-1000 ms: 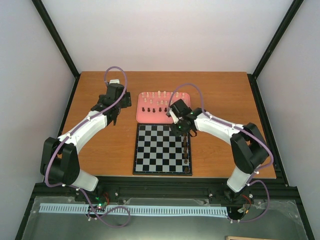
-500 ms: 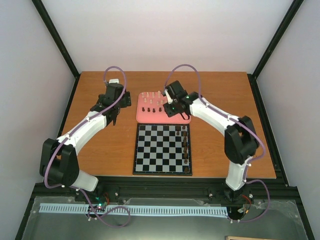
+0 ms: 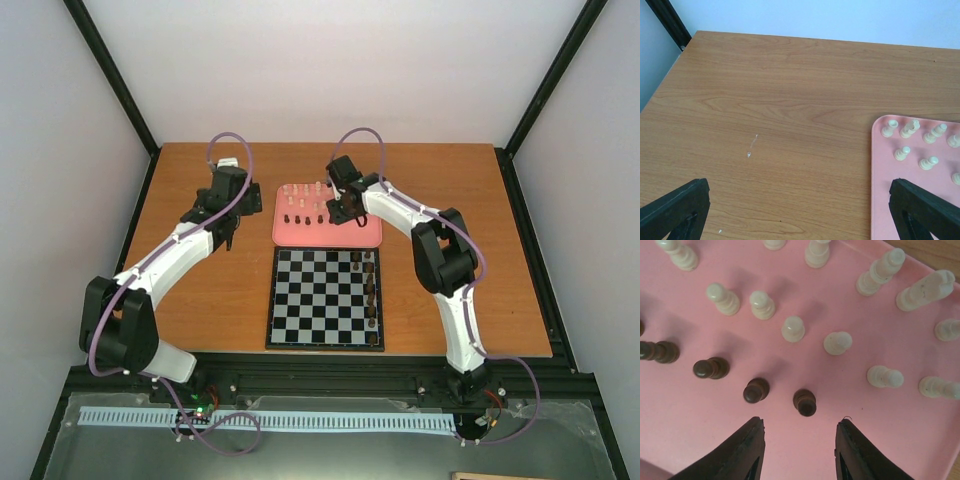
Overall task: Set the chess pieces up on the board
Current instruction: Pick up the chess piece from the storage box, then place the chess piece on the chessboard.
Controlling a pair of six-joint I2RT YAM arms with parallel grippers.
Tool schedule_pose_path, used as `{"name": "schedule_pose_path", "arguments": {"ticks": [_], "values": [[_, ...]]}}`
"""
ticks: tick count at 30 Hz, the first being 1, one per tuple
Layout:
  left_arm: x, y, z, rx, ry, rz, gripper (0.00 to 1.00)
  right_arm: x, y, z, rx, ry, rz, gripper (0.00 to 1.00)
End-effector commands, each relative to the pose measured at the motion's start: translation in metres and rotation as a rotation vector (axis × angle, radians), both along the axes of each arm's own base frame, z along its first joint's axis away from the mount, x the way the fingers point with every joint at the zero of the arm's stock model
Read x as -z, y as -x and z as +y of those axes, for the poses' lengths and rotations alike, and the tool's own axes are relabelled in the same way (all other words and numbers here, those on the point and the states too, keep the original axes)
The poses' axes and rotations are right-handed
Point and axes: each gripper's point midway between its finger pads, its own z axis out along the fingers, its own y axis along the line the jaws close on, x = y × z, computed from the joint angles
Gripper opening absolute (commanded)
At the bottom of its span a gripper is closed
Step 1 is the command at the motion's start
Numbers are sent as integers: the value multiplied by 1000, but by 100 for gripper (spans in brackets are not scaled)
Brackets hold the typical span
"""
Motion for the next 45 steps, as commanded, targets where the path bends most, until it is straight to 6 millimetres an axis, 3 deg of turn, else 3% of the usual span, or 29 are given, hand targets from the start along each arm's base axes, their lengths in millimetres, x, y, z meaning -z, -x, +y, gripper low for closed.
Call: {"name": "schedule_pose_path", "arguments": {"ticks": [1,17,24,31,37,40,45], "values": [[-9,-7,2,-15,-6,-29,100,3,-13,-6,35,5,-9,38],[-5,-10,4,-27,-22,-20,100,31,-27,2,16,-33,47,35],[-3,-12,3,-25,-25,-14,100,34,-26,-2,30,-21,61,16],[-5,-10,3,-26,-22,-18,100,12,-21,-7,45,-37,27,9],[-5,-9,4,-27,-22,-19,100,-31,-9,-7,45,-102,-31,9],[-5,-9,3,-24,-19,-21,100,-48,6,-6,36,-116,-46,9],[-5,-9,3,-24,-22,-20,100,-61,44,-2,8,-128,-43,9]]}}
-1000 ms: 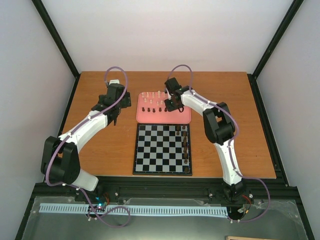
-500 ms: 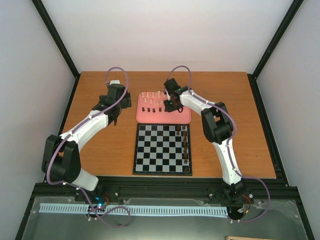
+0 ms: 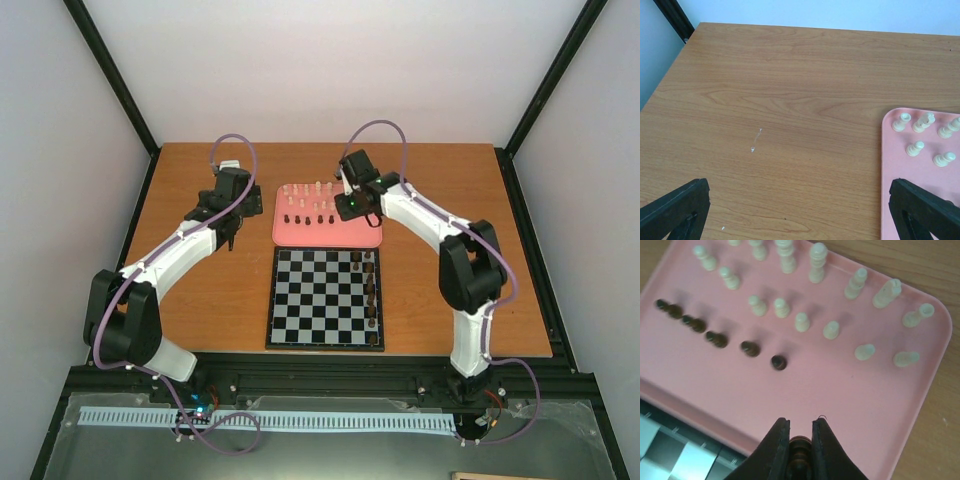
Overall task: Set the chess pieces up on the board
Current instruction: Place the chess piece on the chessboard.
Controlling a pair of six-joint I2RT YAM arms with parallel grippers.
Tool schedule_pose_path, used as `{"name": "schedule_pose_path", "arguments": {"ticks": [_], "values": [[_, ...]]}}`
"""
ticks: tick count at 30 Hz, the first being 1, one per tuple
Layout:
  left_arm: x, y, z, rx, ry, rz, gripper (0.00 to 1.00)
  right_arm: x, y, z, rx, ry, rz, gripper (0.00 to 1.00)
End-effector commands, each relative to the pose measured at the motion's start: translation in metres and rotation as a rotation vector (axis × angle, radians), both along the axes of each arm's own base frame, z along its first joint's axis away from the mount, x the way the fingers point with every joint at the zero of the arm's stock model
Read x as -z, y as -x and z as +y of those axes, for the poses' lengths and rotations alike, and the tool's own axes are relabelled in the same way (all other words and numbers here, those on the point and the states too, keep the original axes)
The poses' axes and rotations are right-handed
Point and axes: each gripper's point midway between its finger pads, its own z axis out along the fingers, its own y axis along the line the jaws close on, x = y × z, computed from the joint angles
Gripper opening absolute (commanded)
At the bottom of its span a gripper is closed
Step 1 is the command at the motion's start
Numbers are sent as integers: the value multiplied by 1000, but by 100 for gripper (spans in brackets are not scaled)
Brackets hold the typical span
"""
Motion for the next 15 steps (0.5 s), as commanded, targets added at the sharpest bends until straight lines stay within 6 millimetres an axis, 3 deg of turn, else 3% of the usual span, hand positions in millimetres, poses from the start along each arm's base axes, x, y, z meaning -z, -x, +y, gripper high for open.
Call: {"name": "schedule_pose_path", "arguments": {"ticks": [1,7,10,15], "values": [[-20,-6,1,-7,4,-52,100,-15,36,9,-23,-28,-8,9],[-21,-5,-1,1,16,-56,100,-24,92,6,-54,-9,-11,10],[-23,-4,-2,4,21,-62,100,-19,118,6,-78,8,3,10],[-23,-3,-1,2,23,-62,100,-2,140,2,-91,25,40,10]]}}
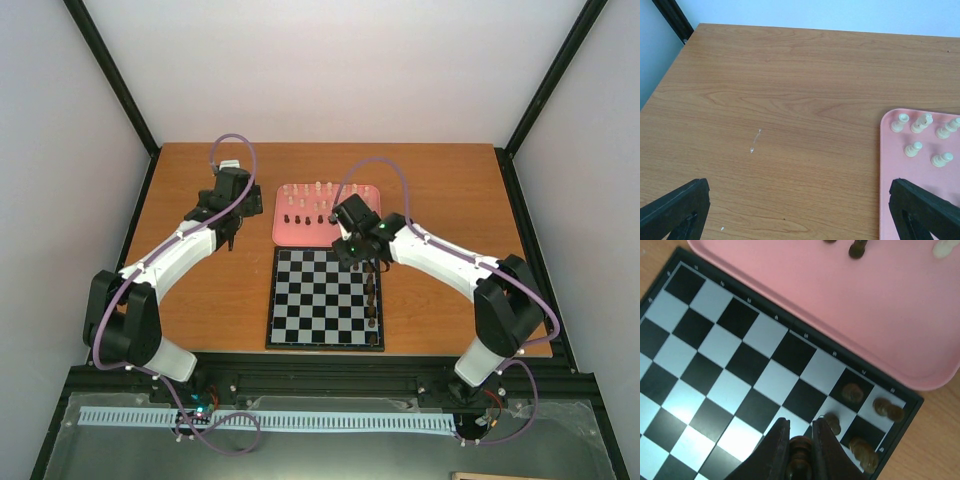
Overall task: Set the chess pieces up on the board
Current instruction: Place the chess piece on the chessboard.
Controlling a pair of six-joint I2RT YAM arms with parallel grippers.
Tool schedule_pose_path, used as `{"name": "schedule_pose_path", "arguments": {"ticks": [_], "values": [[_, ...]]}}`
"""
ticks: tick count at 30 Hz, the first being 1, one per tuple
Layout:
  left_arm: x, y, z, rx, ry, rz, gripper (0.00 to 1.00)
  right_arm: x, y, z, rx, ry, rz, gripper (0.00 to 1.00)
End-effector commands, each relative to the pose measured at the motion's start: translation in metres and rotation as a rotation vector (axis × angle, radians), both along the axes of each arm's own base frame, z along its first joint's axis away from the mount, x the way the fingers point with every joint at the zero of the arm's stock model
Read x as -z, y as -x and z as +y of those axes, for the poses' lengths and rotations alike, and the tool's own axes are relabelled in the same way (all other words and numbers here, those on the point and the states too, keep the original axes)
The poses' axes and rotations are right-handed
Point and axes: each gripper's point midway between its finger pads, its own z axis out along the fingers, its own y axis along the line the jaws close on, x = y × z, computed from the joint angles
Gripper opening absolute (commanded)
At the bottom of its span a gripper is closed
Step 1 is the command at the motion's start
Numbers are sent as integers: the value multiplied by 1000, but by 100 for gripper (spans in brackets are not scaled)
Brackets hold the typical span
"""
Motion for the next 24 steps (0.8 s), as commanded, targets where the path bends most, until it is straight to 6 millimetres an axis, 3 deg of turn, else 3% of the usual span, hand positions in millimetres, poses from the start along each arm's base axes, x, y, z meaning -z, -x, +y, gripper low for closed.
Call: {"name": "schedule_pose_path", "arguments": {"ticks": [1,8,24], "values": [[-22,-4,0,-1,18,-60,100,12,14,-6,20,16,18,10],[-20,-4,0,-2,16,-56,100,42,20,-13,27,57,58,10],[-17,-7,0,-4,11,-49,100,62,32,-20,26,68,97,10]]}}
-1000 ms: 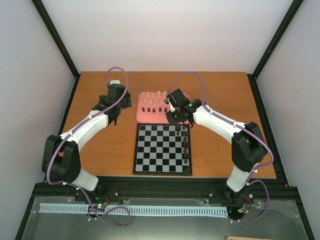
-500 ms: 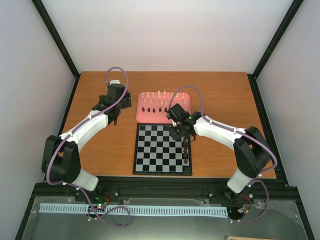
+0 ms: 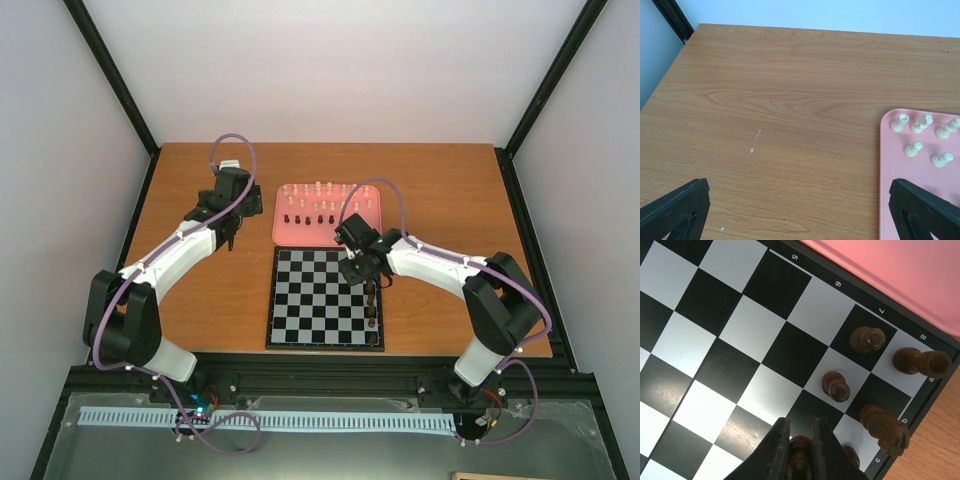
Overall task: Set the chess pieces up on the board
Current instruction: Place the chess piece on the chessboard.
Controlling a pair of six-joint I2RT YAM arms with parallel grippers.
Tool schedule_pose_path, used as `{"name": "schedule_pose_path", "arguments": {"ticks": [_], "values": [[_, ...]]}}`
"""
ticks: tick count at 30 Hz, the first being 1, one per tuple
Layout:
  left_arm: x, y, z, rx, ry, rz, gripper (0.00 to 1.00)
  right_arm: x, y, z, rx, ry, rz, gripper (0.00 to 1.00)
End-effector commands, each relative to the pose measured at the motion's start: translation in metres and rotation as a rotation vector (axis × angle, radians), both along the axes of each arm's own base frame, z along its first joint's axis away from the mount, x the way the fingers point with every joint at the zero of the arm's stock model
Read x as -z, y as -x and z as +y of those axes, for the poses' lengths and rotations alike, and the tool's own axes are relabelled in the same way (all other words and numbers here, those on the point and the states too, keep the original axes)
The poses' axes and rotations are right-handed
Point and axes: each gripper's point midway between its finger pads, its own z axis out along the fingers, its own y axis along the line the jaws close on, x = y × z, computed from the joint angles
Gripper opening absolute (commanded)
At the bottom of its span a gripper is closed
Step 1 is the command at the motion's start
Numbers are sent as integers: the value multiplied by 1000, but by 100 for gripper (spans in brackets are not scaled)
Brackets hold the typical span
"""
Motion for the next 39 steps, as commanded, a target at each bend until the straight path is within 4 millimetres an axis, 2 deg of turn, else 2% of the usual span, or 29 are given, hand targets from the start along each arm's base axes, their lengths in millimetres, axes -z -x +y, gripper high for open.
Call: {"name": "schedule_pose_path", "arguments": {"ticks": [1,14,39], "values": [[-16,-7,-1,-5,10,-47,100,5,0,1,13,-6,-4,10],[-14,-7,0,-8,4,-41,100,19,0,-2,10,35,17,10],[-16,-8,0,-6,3,-47,100,21,-8,-2,22,58,0,12]]}}
